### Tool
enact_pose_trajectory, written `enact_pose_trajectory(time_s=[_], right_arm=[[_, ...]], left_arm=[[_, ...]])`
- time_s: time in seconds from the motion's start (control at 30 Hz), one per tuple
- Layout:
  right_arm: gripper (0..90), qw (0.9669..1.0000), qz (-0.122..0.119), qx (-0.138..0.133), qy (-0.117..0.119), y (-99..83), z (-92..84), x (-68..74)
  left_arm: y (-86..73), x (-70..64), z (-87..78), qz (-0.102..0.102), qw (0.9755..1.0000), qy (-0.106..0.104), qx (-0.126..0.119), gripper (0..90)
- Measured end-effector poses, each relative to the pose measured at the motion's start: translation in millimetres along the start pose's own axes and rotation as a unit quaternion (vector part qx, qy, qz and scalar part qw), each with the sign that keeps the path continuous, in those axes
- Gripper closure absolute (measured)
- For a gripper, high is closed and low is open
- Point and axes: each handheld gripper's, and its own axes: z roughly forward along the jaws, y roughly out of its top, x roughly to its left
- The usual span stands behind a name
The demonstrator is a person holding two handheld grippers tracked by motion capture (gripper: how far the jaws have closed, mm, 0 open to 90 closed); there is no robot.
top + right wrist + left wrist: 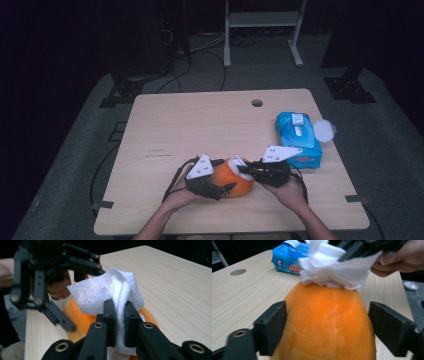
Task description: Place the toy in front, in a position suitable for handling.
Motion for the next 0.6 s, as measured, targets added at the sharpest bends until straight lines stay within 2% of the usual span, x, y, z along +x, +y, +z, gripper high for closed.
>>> enact_pose_trajectory(time_s=[0.07, 0.17, 0.2, 0.27, 0.33, 0.43, 0.53, 0.6], right_arm=[[81.9, 1.0, -0.002, 0.001, -0.007, -2.3, -1.8, -1.9], [81.9, 0.9998, 0.01, 0.001, -0.016, -5.4, -5.3, -8.2], [81.9, 0.9997, 0.014, 0.0, -0.019, -6.4, -7.0, -11.3], [81.8, 0.9995, 0.021, 0.0, -0.023, -6.8, -9.8, -13.8], [81.9, 0.9995, 0.012, -0.005, -0.028, -2.7, -12.0, -9.1], [81.9, 0.9998, -0.009, -0.016, -0.011, 6.6, -10.8, 3.8], [81.9, 0.9994, -0.031, -0.002, -0.011, 9.0, -4.7, 10.9], [82.0, 0.9998, -0.018, 0.005, -0.009, 6.2, -6.1, 3.6]], left_arm=[[0.2, 3.7, -3.8, -0.008, 0.9999, 0.006, 0.0, 10.5], [-1.0, 8.4, -9.2, -0.016, 0.9998, 0.008, 0.002, 11.4], [-2.2, 9.8, -10.1, -0.022, 0.9997, 0.001, -0.001, 18.5], [-3.3, 8.9, -7.4, -0.022, 0.9998, 0.002, 0.002, 26.9], [-2.7, 6.5, -5.2, -0.014, 0.9999, 0.002, 0.003, 30.0], [-1.2, 1.2, -2.6, -0.008, 1.0, 0.002, 0.003, 30.6], [-2.0, -0.1, -3.7, -0.001, 0.9999, 0.003, 0.01, 31.3], [-3.9, 1.1, -3.9, -0.008, 0.9999, 0.001, 0.007, 31.8]])
